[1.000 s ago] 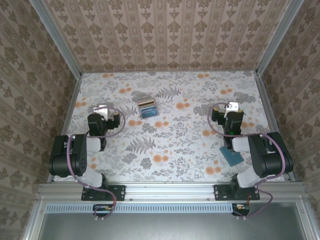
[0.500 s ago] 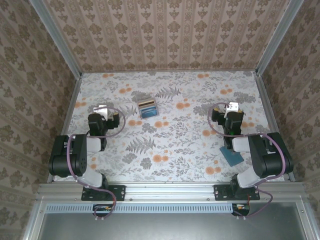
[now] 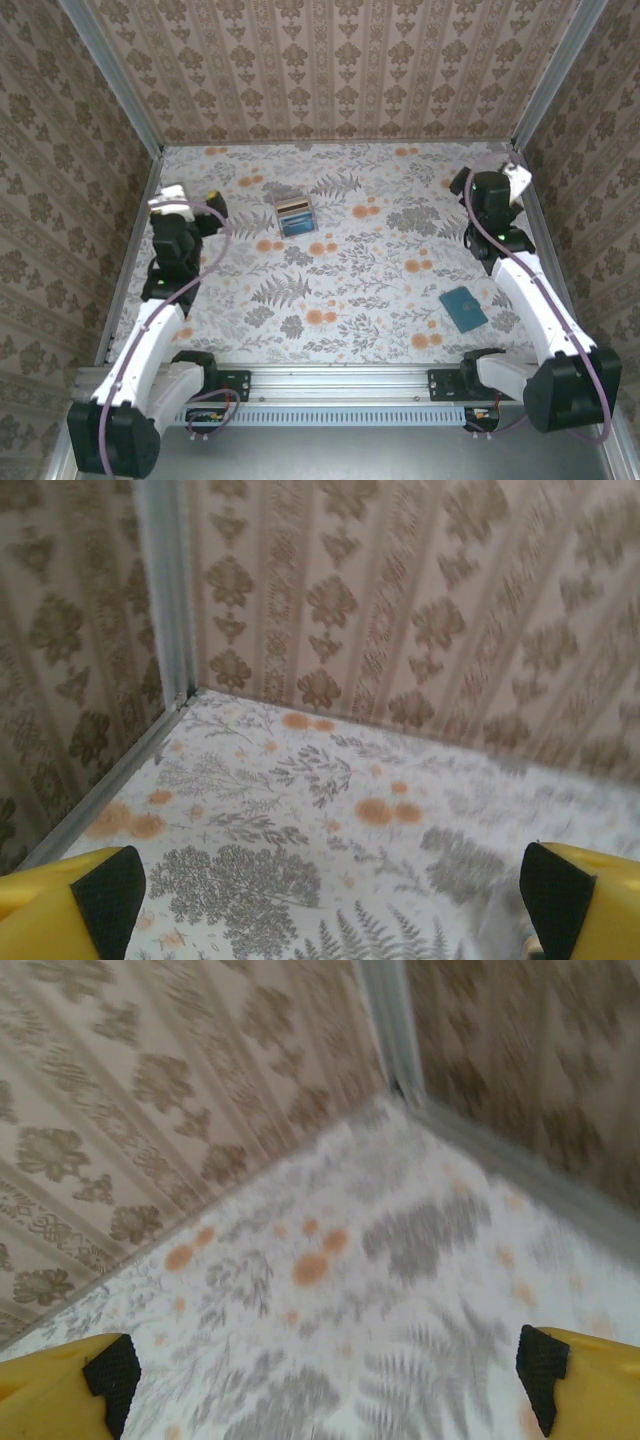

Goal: Put the credit cards into the card holder
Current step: Pick up the card holder from the bottom-right of the table.

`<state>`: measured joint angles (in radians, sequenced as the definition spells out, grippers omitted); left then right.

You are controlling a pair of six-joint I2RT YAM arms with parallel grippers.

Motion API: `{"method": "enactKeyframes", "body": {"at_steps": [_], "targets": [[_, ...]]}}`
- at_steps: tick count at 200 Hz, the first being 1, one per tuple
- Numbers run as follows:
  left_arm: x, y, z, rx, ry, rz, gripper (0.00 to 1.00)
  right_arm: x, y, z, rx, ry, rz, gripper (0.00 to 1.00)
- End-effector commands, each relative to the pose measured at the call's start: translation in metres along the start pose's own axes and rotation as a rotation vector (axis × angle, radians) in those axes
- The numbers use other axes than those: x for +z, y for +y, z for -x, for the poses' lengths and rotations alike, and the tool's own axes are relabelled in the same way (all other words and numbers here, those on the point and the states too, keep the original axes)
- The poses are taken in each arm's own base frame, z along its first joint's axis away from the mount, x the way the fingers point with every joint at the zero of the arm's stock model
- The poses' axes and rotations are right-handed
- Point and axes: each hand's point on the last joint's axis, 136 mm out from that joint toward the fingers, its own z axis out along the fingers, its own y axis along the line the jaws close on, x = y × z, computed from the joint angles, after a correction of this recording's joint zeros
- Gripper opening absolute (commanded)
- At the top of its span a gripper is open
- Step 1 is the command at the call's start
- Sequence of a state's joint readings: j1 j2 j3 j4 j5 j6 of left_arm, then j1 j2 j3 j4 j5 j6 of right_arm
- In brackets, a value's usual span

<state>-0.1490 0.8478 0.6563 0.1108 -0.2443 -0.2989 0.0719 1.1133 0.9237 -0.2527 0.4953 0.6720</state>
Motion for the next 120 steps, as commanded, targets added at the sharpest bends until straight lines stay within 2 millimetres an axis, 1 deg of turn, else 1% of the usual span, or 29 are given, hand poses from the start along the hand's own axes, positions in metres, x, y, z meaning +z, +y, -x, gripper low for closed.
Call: {"method": "enactKeyframes", "body": {"at_steps": [1, 7, 18, 28, 31, 37, 50, 69, 78, 85, 92, 94, 97, 112, 120], "targets": [[-0.008, -0.014, -0.032, -0.199, 0.233, -0.095, 1.0, -0.032, -0.089, -0.099, 0.151, 0.376, -0.37, 1.0], [-0.009, -0.034, -0.033, -0.196, 0.276, -0.201, 1.0, -0.039, -0.094, -0.11, 0.18, 0.42, -0.392, 1.0], [-0.012, -0.057, -0.042, -0.2, 0.368, -0.299, 1.0, -0.044, -0.096, -0.134, 0.214, 0.503, -0.402, 1.0], [-0.015, -0.075, -0.05, -0.161, 0.43, -0.376, 1.0, -0.049, -0.096, -0.152, 0.227, 0.591, -0.405, 1.0], [-0.016, -0.081, -0.051, -0.146, 0.447, -0.397, 1.0, -0.051, -0.096, -0.157, 0.226, 0.617, -0.411, 0.98], [-0.018, -0.093, -0.057, -0.107, 0.484, -0.433, 1.0, -0.055, -0.098, -0.163, 0.215, 0.656, -0.431, 0.91], [-0.024, -0.117, -0.071, -0.013, 0.55, -0.498, 1.0, -0.066, -0.107, -0.169, 0.156, 0.702, -0.509, 0.9], [-0.036, -0.146, -0.097, 0.07, 0.641, -0.578, 1.0, -0.077, -0.119, -0.178, 0.03, 0.712, -0.6, 0.9], [-0.04, -0.154, -0.107, 0.096, 0.668, -0.596, 1.0, -0.082, -0.124, -0.185, 0.006, 0.724, -0.648, 0.88], [-0.041, -0.159, -0.111, 0.114, 0.679, -0.603, 1.0, -0.081, -0.121, -0.194, 0.008, 0.749, -0.649, 0.88], [-0.039, -0.159, -0.111, 0.125, 0.684, -0.591, 1.0, -0.08, -0.117, -0.202, 0.013, 0.783, -0.643, 0.88], [-0.043, -0.165, -0.113, 0.138, 0.688, -0.609, 1.0, -0.08, -0.117, -0.205, 0.016, 0.791, -0.645, 0.88], [-0.044, -0.167, -0.114, 0.148, 0.693, -0.61, 1.0, -0.08, -0.117, -0.207, 0.022, 0.801, -0.654, 0.88], [-0.042, -0.168, -0.117, 0.182, 0.689, -0.598, 1.0, -0.071, -0.112, -0.218, 0.018, 0.823, -0.675, 0.85], [-0.039, -0.165, -0.119, 0.188, 0.688, -0.581, 1.0, -0.065, -0.111, -0.22, -0.004, 0.829, -0.691, 0.88]]}}
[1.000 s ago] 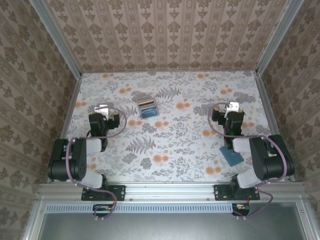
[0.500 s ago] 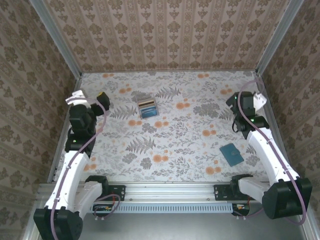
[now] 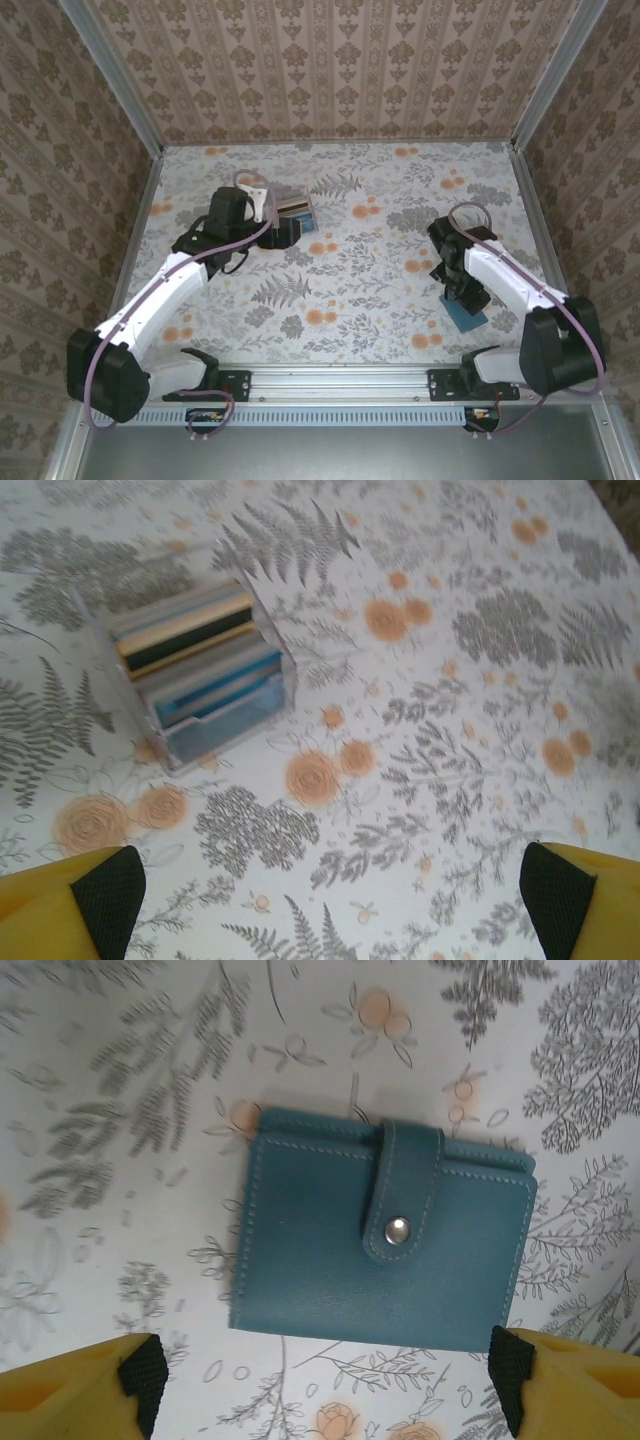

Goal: Put the credit cards into the card holder
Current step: Pick up the card holder from the bottom-right of the table.

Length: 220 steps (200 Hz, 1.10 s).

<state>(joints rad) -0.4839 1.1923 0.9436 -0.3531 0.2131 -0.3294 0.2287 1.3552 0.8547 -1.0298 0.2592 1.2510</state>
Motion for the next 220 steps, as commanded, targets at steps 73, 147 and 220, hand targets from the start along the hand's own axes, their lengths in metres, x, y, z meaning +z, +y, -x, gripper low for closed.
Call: {"method": "enactKeyframes", "body": {"at_steps": [73, 147, 220], "targets": [[-0.006, 0.012, 0.003, 0.0, 0.023, 0.109, 1.0, 0.033, 0.028, -0.023, -0.1, 0.134, -0.189, 0.72], [-0.006, 0.01, 0.008, 0.013, 0.02, 0.107, 1.0, 0.041, 0.005, -0.011, -0.07, 0.071, -0.229, 0.43], [-0.009, 0.012, 0.013, -0.025, 0.016, 0.131, 1.0, 0.036, 0.025, -0.007, -0.13, 0.086, -0.088, 0.0]]}}
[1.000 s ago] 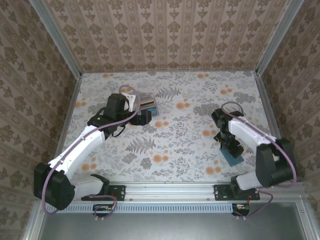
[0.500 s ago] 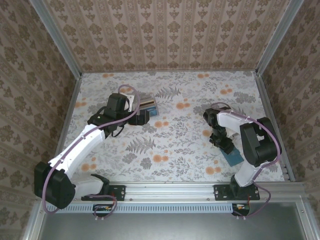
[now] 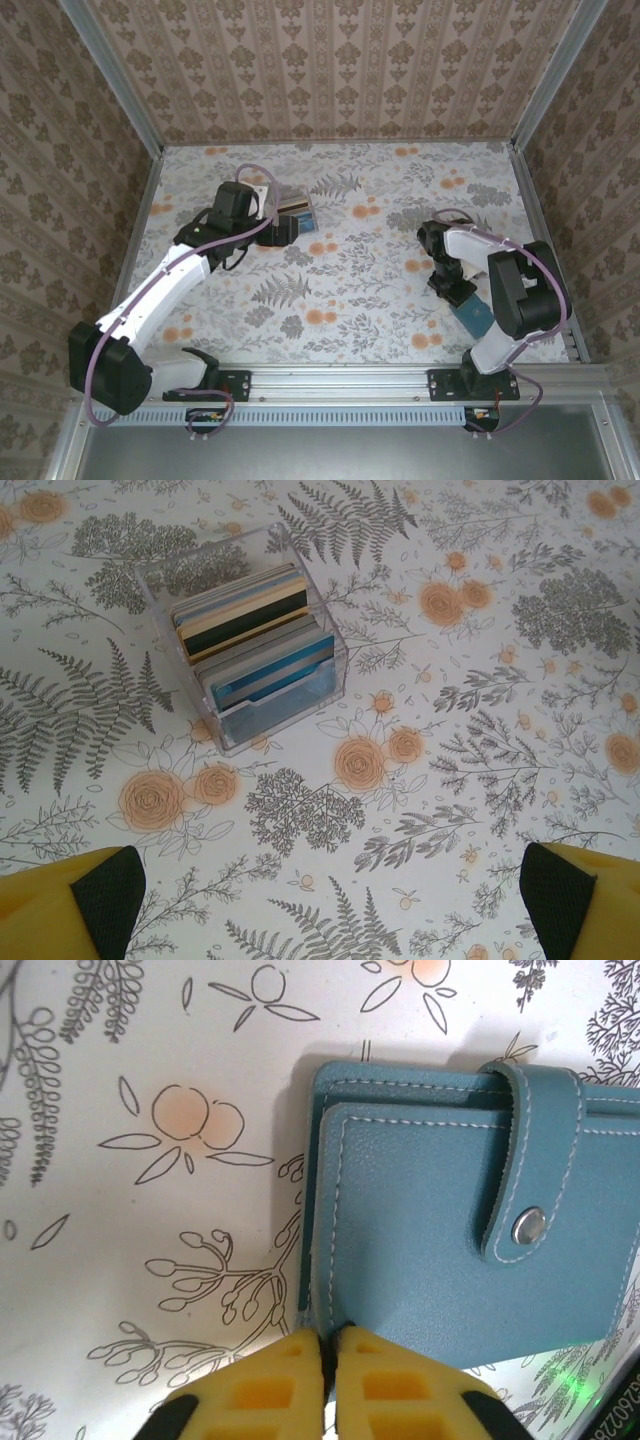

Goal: Put the credit cards into the card holder
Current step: Pick up the card holder from the bottom-right of the table, then pass the card holder.

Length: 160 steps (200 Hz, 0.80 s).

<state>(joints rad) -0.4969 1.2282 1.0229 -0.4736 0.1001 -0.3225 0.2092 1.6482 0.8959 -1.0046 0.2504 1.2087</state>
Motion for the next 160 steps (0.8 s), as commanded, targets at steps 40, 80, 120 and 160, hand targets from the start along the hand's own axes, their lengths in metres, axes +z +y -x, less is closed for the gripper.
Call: {"method": "enactKeyframes", "body": {"at_steps": [40, 80, 120, 160], "targets": [[-0.011, 0.016, 0.014, -0.18, -0.033, 0.008, 1.0, -0.062, 0.079, -0.015, -0.293, -0.079, 0.521, 0.0], [-0.012, 0.04, 0.018, -0.463, -0.052, -0.181, 1.0, -0.166, 0.153, -0.079, -0.673, -0.1, 1.007, 0.0], [-0.02, 0.03, 0.02, -0.404, -0.043, -0.236, 0.99, -0.239, 0.177, -0.158, -1.103, -0.139, 1.275, 0.0], [-0.015, 0.013, -0.001, -0.389, 0.032, -0.333, 0.96, -0.233, 0.178, -0.187, -1.273, -0.169, 1.324, 0.0]]}}
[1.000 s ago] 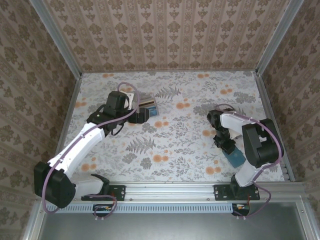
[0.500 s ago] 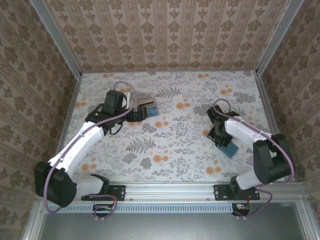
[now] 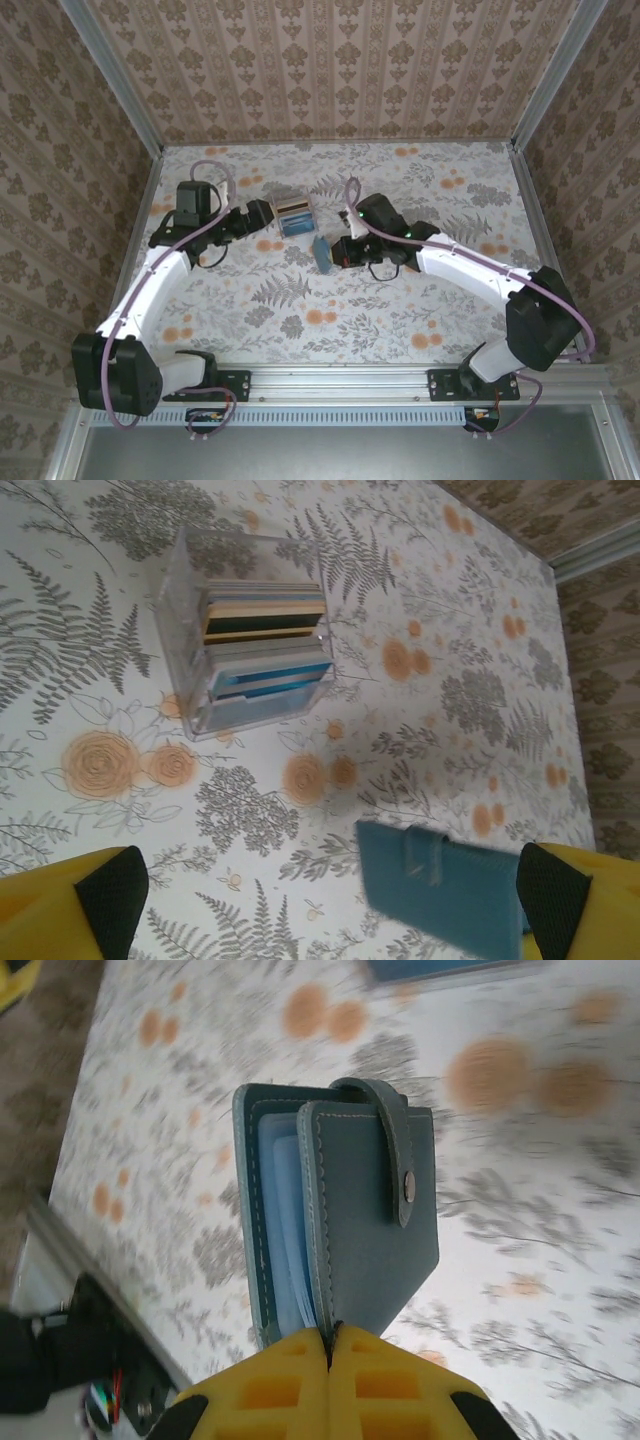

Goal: Put the credit cards into the card holder
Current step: Pass the card holder.

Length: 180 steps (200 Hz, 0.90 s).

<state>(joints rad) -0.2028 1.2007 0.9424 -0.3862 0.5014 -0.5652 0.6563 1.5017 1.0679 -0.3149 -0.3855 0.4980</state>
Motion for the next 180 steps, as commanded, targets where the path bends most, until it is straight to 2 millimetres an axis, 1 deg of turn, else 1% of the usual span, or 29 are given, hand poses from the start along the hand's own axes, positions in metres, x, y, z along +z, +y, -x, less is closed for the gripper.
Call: {"method": "enactKeyframes", "body": {"at_steps": [1, 7, 16, 26, 37, 45, 51, 55, 61, 68, 71, 74, 76, 79, 88, 94, 101, 107, 120, 133, 141, 160, 173, 180], "targets": [[0.001, -0.018, -0.02, 0.024, 0.079, -0.116, 0.96, 0.007, 0.01, -0.002, -0.121, -0.001, 0.086, 0.0], [0.004, -0.019, -0.026, 0.038, 0.1, -0.119, 0.96, 0.008, 0.012, 0.0, -0.113, -0.013, 0.101, 0.0], [0.007, -0.028, -0.038, 0.069, 0.145, -0.158, 0.95, 0.009, 0.013, 0.005, -0.082, -0.019, 0.103, 0.0], [0.011, -0.037, -0.047, 0.109, 0.167, -0.174, 0.94, 0.009, 0.004, 0.01, 0.003, -0.003, 0.034, 0.0], [0.014, -0.05, -0.054, 0.164, 0.186, -0.204, 0.93, 0.005, -0.01, 0.02, 0.157, 0.0, -0.075, 0.0], [0.017, -0.059, -0.059, 0.218, 0.196, -0.223, 0.92, 0.003, -0.018, 0.026, 0.295, -0.002, -0.117, 0.0], [0.019, -0.064, -0.064, 0.258, 0.206, -0.231, 0.92, 0.002, -0.021, 0.029, 0.397, -0.006, -0.111, 0.0], [0.022, -0.061, -0.064, 0.283, 0.19, -0.201, 0.93, 0.003, -0.021, 0.031, 0.478, -0.008, -0.085, 0.0], [0.026, -0.063, -0.067, 0.325, 0.18, -0.192, 0.94, 0.004, -0.021, 0.033, 0.553, -0.01, -0.048, 0.0], [0.027, -0.065, -0.065, 0.373, 0.138, -0.209, 0.98, 0.004, -0.027, 0.031, 0.666, -0.005, -0.024, 0.0], [0.03, -0.071, -0.071, 0.407, 0.131, -0.232, 0.98, 0.004, -0.033, 0.028, 0.737, 0.006, -0.031, 0.0], [0.03, -0.075, -0.071, 0.436, 0.106, -0.251, 0.99, 0.003, -0.038, 0.024, 0.785, 0.016, -0.042, 0.0], [0.031, -0.073, -0.075, 0.445, 0.102, -0.253, 0.99, 0.003, -0.041, 0.021, 0.821, 0.023, -0.049, 0.0], [0.032, -0.077, -0.073, 0.476, 0.063, -0.27, 1.0, 0.002, -0.046, 0.018, 0.872, 0.033, -0.057, 0.0], [0.033, -0.084, -0.073, 0.57, -0.033, -0.311, 1.0, 0.0, -0.051, 0.012, 0.966, 0.057, -0.05, 0.0], [0.034, -0.087, -0.075, 0.637, -0.092, -0.325, 1.0, 0.0, -0.052, 0.009, 1.0, 0.067, -0.034, 0.0], [0.033, -0.095, -0.073, 0.73, -0.189, -0.337, 1.0, -0.002, -0.053, 0.007, 1.045, 0.072, -0.027, 0.0], [0.036, -0.098, -0.078, 0.816, -0.243, -0.336, 1.0, -0.003, -0.054, 0.005, 1.068, 0.074, -0.028, 0.0], [0.047, -0.099, -0.086, 0.976, -0.292, -0.284, 1.0, -0.006, -0.051, 0.004, 1.113, 0.085, -0.018, 0.0], [0.063, -0.096, -0.098, 1.107, -0.255, -0.222, 1.0, -0.01, -0.047, 0.006, 1.131, 0.1, 0.004, 0.0], [0.068, -0.101, -0.103, 1.163, -0.242, -0.221, 1.0, -0.012, -0.046, 0.005, 1.142, 0.109, 0.002, 0.0], [0.077, -0.113, -0.121, 1.203, -0.215, -0.31, 1.0, -0.016, -0.048, 0.004, 1.145, 0.105, -0.018, 0.0], [0.088, -0.113, -0.136, 1.227, -0.151, -0.335, 1.0, -0.016, -0.046, 0.007, 1.148, 0.113, 0.01, 0.0], [0.095, -0.109, -0.14, 1.238, -0.127, -0.314, 0.98, -0.017, -0.043, 0.011, 1.143, 0.112, 0.037, 0.0]]}}
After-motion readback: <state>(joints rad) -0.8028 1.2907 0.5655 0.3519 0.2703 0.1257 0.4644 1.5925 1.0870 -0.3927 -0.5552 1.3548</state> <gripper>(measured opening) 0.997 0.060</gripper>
